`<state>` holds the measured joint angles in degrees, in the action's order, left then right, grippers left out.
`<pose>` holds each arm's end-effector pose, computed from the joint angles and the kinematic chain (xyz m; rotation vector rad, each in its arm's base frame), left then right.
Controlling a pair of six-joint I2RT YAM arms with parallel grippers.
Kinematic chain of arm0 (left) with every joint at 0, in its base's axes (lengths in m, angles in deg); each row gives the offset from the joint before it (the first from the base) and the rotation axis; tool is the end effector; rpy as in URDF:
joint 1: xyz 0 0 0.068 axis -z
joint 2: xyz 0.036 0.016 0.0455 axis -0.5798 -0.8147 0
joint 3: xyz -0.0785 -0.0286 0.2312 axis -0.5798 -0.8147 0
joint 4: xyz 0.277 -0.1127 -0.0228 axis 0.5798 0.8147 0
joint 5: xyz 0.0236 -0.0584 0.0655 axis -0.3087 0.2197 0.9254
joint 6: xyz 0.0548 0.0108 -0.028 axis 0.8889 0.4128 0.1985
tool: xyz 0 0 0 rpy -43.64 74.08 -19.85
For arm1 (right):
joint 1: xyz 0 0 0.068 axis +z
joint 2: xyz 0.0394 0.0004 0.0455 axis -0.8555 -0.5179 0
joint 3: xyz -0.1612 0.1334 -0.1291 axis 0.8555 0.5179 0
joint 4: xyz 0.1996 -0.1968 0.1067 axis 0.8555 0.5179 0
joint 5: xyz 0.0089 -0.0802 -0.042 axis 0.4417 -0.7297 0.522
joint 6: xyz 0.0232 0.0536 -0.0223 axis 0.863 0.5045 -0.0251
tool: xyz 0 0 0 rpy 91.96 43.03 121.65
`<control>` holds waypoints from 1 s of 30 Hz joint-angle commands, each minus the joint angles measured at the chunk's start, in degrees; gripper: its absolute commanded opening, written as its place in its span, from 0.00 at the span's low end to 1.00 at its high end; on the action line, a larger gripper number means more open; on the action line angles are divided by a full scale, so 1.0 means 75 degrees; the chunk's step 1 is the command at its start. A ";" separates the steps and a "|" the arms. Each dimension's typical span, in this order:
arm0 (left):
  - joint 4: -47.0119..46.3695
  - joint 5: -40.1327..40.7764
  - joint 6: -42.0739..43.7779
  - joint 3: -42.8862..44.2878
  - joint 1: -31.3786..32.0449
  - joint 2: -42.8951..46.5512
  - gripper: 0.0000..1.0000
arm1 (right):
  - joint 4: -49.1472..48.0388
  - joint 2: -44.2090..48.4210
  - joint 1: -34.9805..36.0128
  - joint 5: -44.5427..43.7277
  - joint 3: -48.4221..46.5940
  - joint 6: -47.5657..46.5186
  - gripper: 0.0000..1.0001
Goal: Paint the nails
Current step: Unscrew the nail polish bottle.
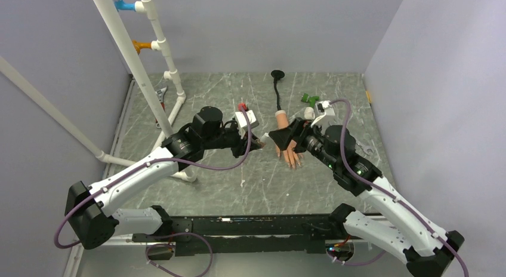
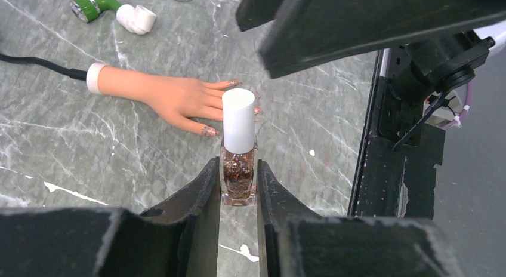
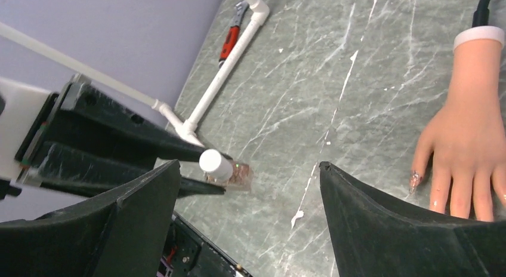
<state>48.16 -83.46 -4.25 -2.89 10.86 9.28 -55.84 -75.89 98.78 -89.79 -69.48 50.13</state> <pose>0.2191 -0.2584 0.3047 1.1101 1.6462 -0.9082 0.1914 0.1589 0.3301 -0.0024 1.8336 0.9711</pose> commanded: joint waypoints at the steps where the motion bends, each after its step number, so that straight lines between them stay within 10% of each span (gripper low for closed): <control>1: -0.0363 -0.0280 -0.0302 0.0416 0.0051 -0.0007 0.00 | 0.0333 -0.0582 0.0027 -0.0446 -0.0952 0.0194 0.85; 16: -0.0253 -0.0290 -0.0459 0.0542 0.0124 -0.0120 0.00 | 0.0075 -0.1477 0.0053 0.0581 -0.1242 0.0154 0.44; 30: -0.0230 -0.0281 -0.0454 0.0555 0.0153 -0.0121 0.00 | 0.0187 -0.1601 0.0185 0.0661 -0.1466 0.0178 0.52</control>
<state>48.79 -84.58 -7.14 -1.67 11.65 8.27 -54.29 -88.57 99.80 -85.07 -77.30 51.66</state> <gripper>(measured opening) 0.257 0.512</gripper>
